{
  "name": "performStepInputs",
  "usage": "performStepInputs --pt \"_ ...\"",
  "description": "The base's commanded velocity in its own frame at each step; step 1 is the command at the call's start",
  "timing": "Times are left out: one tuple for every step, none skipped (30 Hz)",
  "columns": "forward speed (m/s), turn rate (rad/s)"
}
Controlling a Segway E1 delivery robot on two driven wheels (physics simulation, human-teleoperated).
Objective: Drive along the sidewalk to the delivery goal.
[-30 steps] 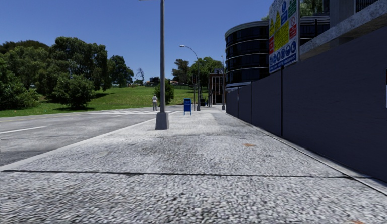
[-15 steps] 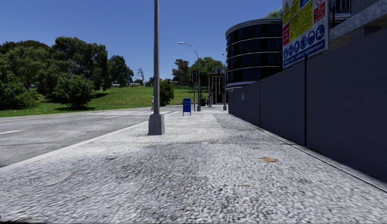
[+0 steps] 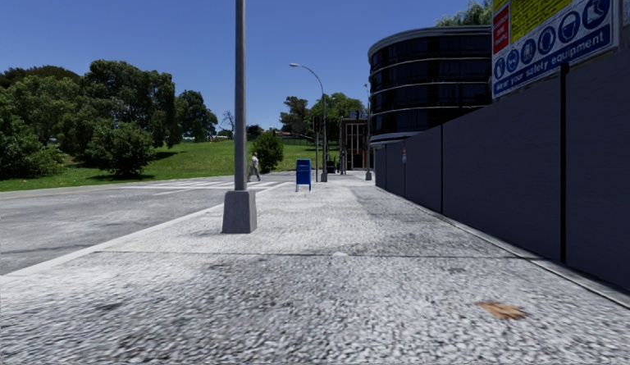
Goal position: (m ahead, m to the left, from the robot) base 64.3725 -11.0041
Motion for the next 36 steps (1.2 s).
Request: performStepInputs --pt "1.89 0.0" --pt "1.89 0.0" --pt "1.89 0.0" --pt "1.89 0.0" --pt "1.89 0.0" --pt "1.89 0.0" --pt "1.89 0.0" --pt "1.89 0.0" --pt "1.89 0.0" --pt "1.89 -0.02" --pt "1.89 -0.08" --pt "1.89 -0.08" --pt "1.89 -0.18" --pt "1.9 -0.3" --pt "1.9 -0.3" --pt "1.91 -0.24" --pt "1.91 -0.1" --pt "1.91 -0.05" --pt "1.91 0.0" --pt "1.91 0.0" --pt "1.91 0.0" --pt "1.91 0.0" --pt "1.91 0.0" --pt "1.91 0.0" --pt "1.91 0.0" --pt "1.91 0.0" --pt "1.91 0.0" --pt "1.91 0.0" --pt "1.91 0.0" --pt "1.91 -0.01" --pt "1.91 -0.01" --pt "1.91 -0.23" --pt "1.91 -0.34" --pt "1.91 -0.36" --pt "1.91 -0.36" --pt "1.91 -0.36"
